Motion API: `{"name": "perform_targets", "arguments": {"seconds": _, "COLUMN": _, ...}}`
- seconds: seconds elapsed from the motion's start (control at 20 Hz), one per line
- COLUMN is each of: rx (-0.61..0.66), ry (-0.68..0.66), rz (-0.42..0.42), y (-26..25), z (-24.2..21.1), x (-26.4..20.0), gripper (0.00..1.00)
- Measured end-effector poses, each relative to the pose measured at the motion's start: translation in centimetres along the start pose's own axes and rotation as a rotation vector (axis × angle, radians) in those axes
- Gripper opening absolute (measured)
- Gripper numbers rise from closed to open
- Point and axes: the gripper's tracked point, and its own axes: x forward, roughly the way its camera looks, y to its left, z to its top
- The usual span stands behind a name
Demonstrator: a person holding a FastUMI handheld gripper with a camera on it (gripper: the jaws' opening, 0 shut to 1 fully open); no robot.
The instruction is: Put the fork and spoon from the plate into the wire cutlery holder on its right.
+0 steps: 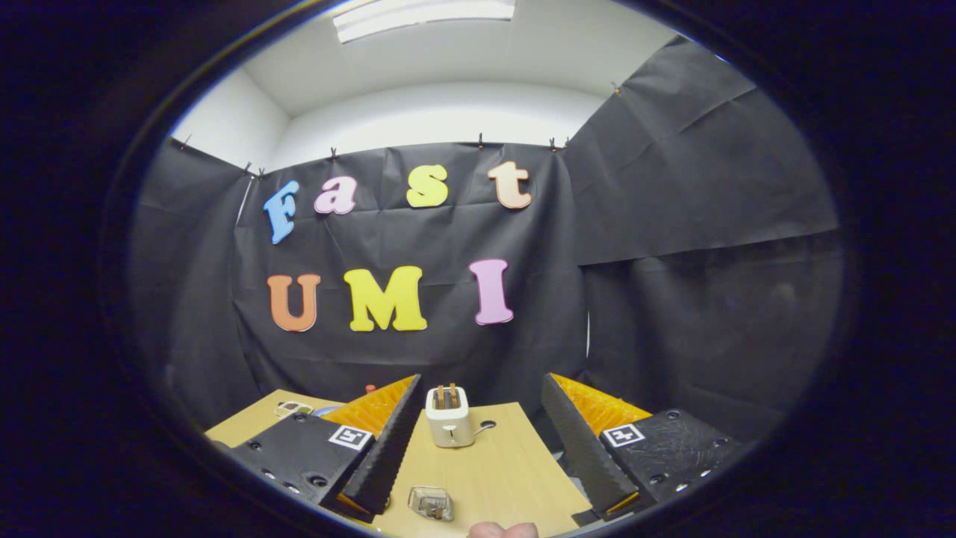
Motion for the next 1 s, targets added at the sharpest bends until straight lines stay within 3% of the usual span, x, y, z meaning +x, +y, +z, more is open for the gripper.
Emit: {"name": "perform_targets", "arguments": {"seconds": 1.0, "rx": 0.072, "ry": 0.016, "rz": -0.053, "y": -1.1, "z": -0.3, "x": 0.5, "gripper": 0.96}}
